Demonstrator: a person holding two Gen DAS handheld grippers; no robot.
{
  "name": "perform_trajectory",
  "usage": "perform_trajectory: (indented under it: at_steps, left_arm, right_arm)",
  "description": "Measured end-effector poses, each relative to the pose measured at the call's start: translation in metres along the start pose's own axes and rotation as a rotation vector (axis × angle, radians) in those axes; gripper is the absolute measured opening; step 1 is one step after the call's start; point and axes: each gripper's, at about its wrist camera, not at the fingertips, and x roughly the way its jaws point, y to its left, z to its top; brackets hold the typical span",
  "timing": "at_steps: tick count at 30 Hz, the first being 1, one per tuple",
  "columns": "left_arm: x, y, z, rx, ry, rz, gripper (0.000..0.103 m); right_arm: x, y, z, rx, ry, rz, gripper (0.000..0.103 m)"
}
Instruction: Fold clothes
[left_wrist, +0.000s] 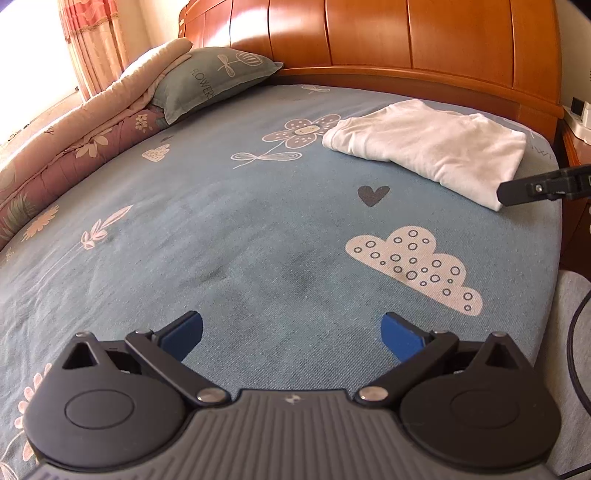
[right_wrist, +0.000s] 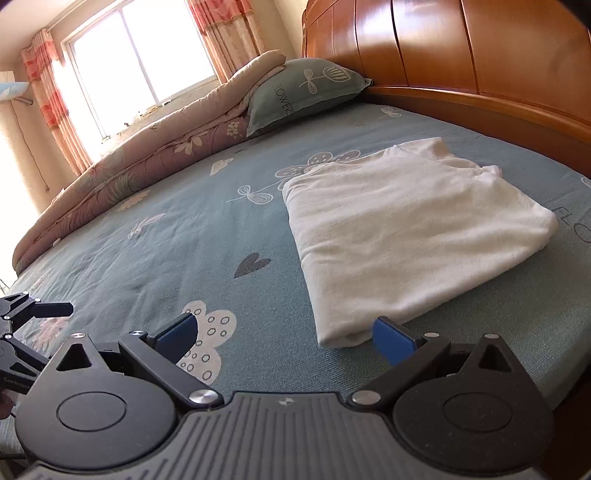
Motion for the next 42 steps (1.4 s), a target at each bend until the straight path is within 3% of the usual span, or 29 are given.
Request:
perform_trajectory:
  at_steps: [4, 8, 13, 17, 19, 21, 23, 32, 37, 42]
  left_arm:
    - [0.002, -0.001, 0.002, -0.010, 0.008, 0.004, 0.102]
    - [0.007, 0.001, 0.002, -0.032, 0.021, 0.002, 0.102]
    - [0.013, 0.004, 0.005, -0.032, 0.024, 0.024, 0.102]
    - [0.017, 0.006, 0.008, -0.052, 0.032, 0.005, 0.102]
    - [0.019, 0.005, 0.009, -0.046, 0.032, -0.001, 0.102]
    - [0.023, 0.004, 0.010, -0.039, 0.037, -0.009, 0.102]
    - [0.026, 0.002, 0.012, -0.043, 0.042, -0.018, 0.102]
    - [0.026, 0.003, 0.020, -0.081, 0.036, -0.057, 0.102]
    - [0.014, 0.008, 0.022, -0.121, 0.018, -0.063, 0.102]
    - [-0.003, 0.011, 0.023, -0.142, -0.013, -0.052, 0.102]
  right_arm:
    - [0.008, 0.006, 0.010, -0.005, -0.020, 0.045, 0.103]
    - [0.024, 0.005, 0.007, 0.021, 0.044, 0.042, 0.103]
    - [0.024, 0.006, 0.026, -0.020, -0.031, 0.031, 0.103]
    - [0.040, -0.005, 0.028, 0.016, 0.021, -0.018, 0.103]
    - [0.033, -0.012, 0.030, 0.009, -0.019, -0.013, 0.103]
    - [0.021, -0.023, 0.039, -0.003, -0.093, -0.056, 0.103]
    - [0.016, -0.039, 0.050, -0.011, -0.144, -0.189, 0.103]
    - [0.012, -0.066, 0.055, 0.077, -0.115, -0.248, 0.103]
    - [0.016, -0.035, 0.052, 0.024, -0.015, -0.304, 0.103]
    - [0.003, -0.005, 0.042, -0.025, 0.036, -0.274, 0.103]
